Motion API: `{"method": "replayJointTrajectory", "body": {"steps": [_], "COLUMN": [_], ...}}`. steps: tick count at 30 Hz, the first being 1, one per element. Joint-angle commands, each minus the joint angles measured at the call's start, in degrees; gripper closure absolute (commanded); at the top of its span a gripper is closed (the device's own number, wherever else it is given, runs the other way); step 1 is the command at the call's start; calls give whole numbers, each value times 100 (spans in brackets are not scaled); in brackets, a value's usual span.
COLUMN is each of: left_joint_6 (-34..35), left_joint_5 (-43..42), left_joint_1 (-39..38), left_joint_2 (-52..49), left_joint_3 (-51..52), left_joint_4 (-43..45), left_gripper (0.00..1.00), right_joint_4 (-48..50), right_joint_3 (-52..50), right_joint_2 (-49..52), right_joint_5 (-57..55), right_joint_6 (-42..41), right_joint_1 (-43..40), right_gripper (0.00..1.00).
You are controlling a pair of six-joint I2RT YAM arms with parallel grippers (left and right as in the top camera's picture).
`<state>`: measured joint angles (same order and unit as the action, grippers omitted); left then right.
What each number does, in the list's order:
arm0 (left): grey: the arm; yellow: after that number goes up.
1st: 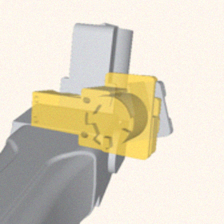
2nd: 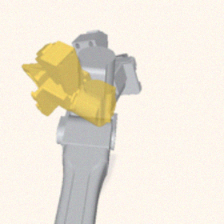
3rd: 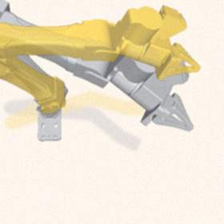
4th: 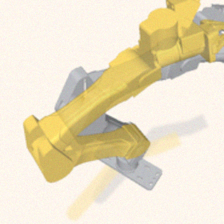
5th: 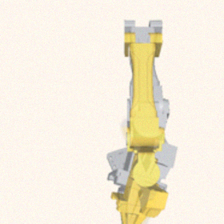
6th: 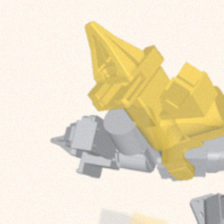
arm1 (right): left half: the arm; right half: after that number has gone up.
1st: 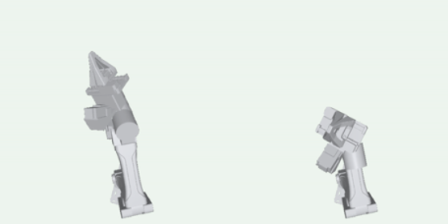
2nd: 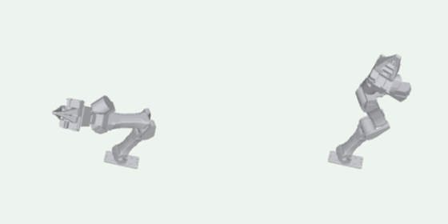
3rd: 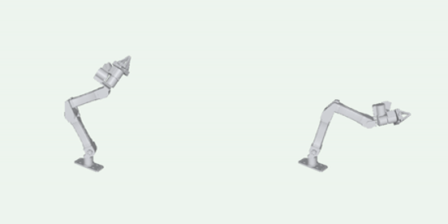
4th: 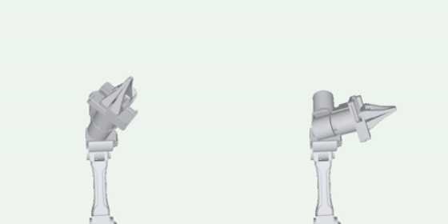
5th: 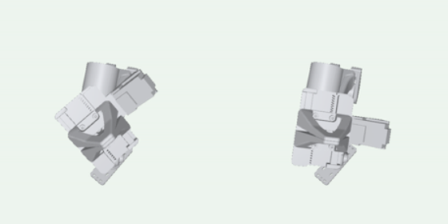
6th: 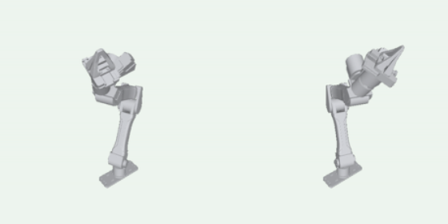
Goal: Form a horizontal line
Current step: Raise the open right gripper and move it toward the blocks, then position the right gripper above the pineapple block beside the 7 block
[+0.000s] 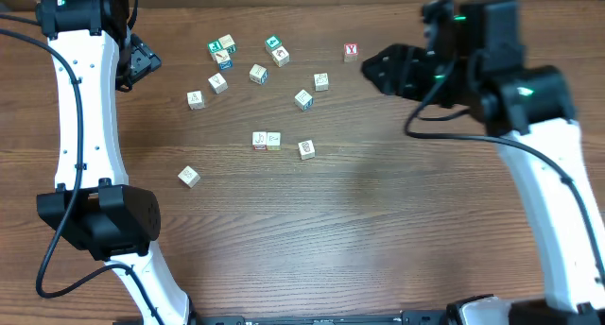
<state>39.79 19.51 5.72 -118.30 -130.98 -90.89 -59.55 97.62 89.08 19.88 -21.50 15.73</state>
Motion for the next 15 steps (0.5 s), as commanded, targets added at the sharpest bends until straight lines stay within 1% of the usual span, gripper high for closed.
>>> {"method": "replayJointTrajectory", "body": {"steps": [1, 3, 6, 10, 15], "left_joint_6": [-125, -125, -125, -125, -127], "left_joint_5": [11, 11, 11, 11, 11], "left_joint_1": [-13, -13, -11, -11, -11], "left_joint_2": [46, 46, 46, 46, 46], "left_joint_3": [-74, -74, -74, -74, -74], "left_joint_4": [-11, -9, -9, -9, -9], "left_gripper": [0, 0, 0, 0, 0], "right_joint_4": [2, -81, -245, -212, -214], "right_joint_3": [105, 105, 105, 105, 103], "right_joint_2": [315, 529, 938, 1510, 1954], "right_joint_5": [-1073, -1510, -2107, -2179, -2146], "right_joint_6": [-275, -280, -549, -573, -577], "right_joint_1": [535, 811, 1139, 1346, 1392], "right_gripper": [36, 33, 29, 29, 28]}}
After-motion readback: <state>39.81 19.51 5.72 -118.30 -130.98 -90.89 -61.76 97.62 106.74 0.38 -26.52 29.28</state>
